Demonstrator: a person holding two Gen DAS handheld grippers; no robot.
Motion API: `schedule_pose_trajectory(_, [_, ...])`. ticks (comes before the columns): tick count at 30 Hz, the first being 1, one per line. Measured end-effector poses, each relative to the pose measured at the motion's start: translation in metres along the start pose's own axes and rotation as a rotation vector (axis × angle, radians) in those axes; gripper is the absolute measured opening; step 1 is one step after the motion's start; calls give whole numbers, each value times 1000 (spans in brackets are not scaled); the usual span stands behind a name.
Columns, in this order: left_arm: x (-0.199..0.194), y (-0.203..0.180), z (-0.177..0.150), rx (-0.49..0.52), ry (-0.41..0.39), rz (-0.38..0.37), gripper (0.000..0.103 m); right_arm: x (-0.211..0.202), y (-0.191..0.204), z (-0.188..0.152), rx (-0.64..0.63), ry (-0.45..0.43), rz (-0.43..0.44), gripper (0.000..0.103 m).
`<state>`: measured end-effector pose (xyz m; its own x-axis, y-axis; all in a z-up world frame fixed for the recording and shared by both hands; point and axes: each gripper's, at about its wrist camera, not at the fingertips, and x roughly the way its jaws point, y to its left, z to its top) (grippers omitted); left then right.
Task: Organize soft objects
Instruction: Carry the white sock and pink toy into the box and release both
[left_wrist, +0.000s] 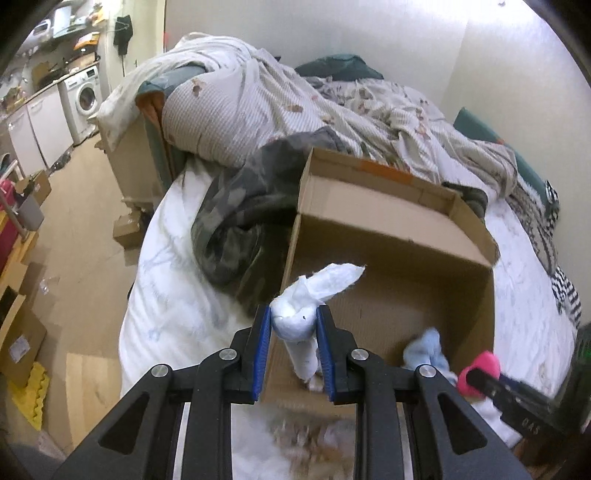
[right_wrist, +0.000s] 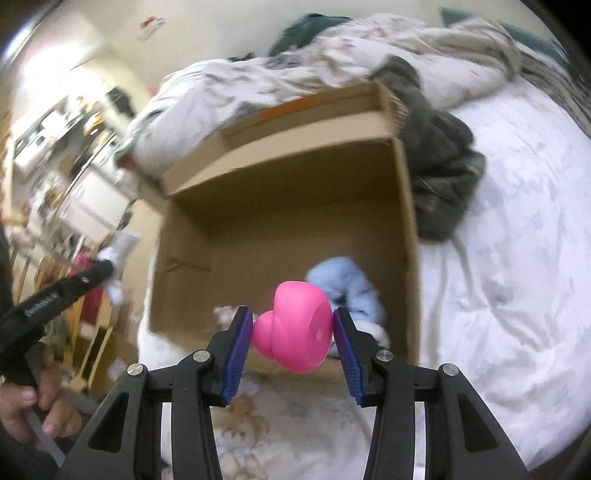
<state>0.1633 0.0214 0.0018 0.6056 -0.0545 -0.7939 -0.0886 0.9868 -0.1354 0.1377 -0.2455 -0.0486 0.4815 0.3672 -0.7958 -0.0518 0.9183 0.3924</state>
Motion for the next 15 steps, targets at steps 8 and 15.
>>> schedule_pose_trajectory(8, [45, -4, -20, 15, 68, -12, 22, 16, -5, -1, -8, 13, -56, 48])
schedule_pose_trajectory(15, [51, -19, -30, 95, 67, -3, 22, 34, -2, -6, -31, 87, -89, 48])
